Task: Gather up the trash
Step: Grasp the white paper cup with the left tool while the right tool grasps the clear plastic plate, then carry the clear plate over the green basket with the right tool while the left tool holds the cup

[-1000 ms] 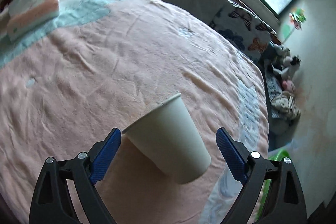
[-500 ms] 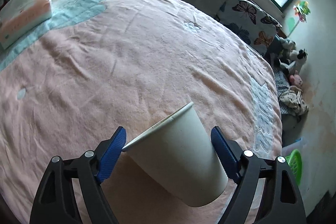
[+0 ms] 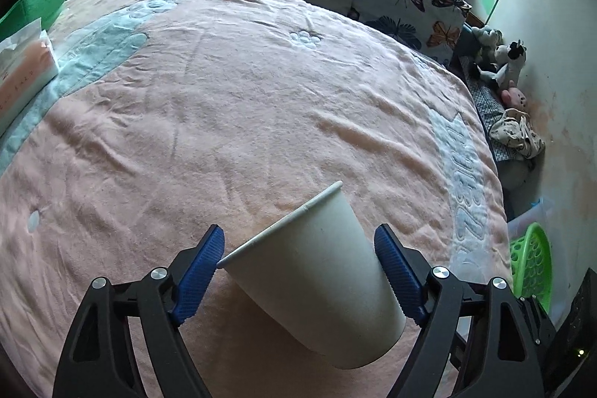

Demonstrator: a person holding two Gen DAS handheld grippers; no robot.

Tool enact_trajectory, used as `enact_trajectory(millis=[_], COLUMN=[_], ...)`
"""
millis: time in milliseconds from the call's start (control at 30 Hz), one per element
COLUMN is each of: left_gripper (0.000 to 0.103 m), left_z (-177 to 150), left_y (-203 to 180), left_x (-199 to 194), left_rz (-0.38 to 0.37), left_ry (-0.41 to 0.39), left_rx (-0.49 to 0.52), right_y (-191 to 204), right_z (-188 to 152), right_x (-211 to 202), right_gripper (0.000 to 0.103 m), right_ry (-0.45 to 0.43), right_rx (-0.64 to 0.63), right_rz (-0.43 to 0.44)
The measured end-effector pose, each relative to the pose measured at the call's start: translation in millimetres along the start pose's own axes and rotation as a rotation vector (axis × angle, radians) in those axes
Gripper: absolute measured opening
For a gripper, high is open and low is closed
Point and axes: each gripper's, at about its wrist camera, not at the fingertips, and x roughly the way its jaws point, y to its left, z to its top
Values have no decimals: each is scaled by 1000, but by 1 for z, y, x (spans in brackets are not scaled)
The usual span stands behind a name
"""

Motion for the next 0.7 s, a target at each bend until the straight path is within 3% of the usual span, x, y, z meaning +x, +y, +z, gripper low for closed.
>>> enact_trajectory(millis=[467, 700], left_gripper=[80, 78], left_z=[-5, -16], left_y=[-4, -15], left_x=[5, -7], left_rz=[3, -52], left_ry=[-12, -9], left_rx=[10, 39], right_y=[-3, -12], right_z=[-5, -14], right_x=[-16, -43], right_gripper=[93, 93], right_ry=[-41, -78], right_rx=[40, 78], right_rz=[-18, -29])
